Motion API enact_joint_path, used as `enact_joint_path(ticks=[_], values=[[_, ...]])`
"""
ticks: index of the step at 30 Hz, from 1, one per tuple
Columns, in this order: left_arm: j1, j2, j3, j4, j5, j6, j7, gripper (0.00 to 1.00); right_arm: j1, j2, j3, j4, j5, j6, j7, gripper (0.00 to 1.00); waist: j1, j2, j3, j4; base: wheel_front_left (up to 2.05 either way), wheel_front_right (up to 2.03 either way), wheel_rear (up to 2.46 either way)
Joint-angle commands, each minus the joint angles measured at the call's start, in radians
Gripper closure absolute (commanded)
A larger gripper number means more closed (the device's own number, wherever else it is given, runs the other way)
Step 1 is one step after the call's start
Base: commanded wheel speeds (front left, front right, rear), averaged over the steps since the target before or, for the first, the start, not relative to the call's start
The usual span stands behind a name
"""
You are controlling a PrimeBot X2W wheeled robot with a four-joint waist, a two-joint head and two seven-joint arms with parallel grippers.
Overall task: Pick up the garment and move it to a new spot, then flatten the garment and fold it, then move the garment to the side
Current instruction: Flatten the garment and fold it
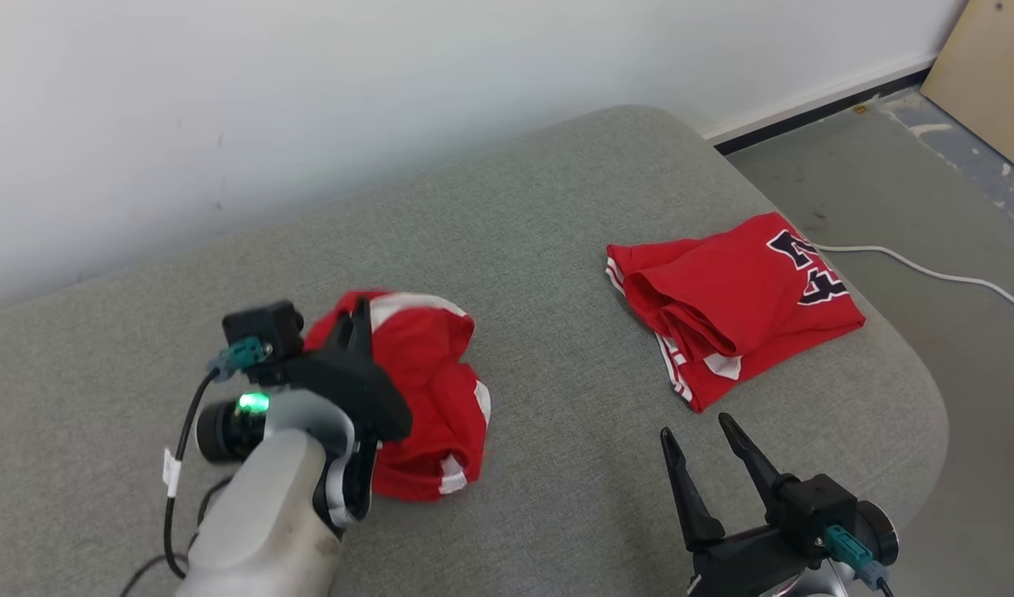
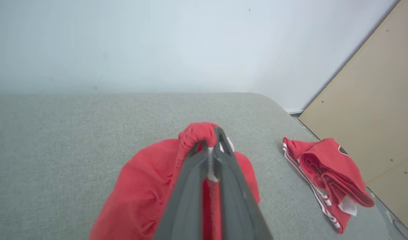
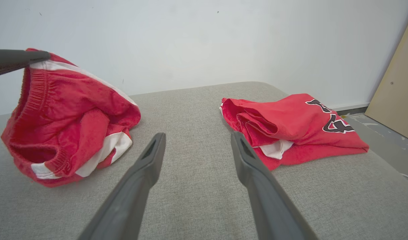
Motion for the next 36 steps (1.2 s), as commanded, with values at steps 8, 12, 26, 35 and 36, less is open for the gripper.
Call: enact_joint_path(ticks=[8,12,26,35,36], values=[[-0.163,0.026,-0.067,0.002,0.083,-0.08,-0.049,1.0,0.016,0.001,-0.001,0.004,0.003,-0.003,-0.004,0.0,0.0,-0.0001,-0.022,0.012,0.0,0.0,0.0],[-0.275,0.023,-0.099,-0.008,0.111,-0.119,-0.059,1.0,0.016,0.001,0.007,0.01,0.009,-0.003,-0.004,0.0,0.0,-0.0001,-0.038,0.016,0.0,0.0,0.0],[-0.147,-0.001,-0.297,-0.074,0.055,-0.225,0.015,1.0,0.029,0.0,-0.018,0.003,0.016,-0.003,-0.007,0.0,0.0,-0.0001,-0.036,0.106,0.0,0.0,0.0],[0.114,0.156,-0.385,-0.127,0.079,-0.207,0.114,1.0,0.039,0.001,-0.028,-0.004,0.011,-0.003,-0.003,0.0,0.0,-0.0001,-0.034,0.185,0.0,0.0,0.0],[0.13,0.178,-0.385,-0.136,0.081,-0.199,0.121,1.0,0.039,0.002,-0.025,-0.004,0.011,-0.003,-0.002,0.0,0.0,-0.0001,-0.034,0.191,0.0,0.0,0.0]])
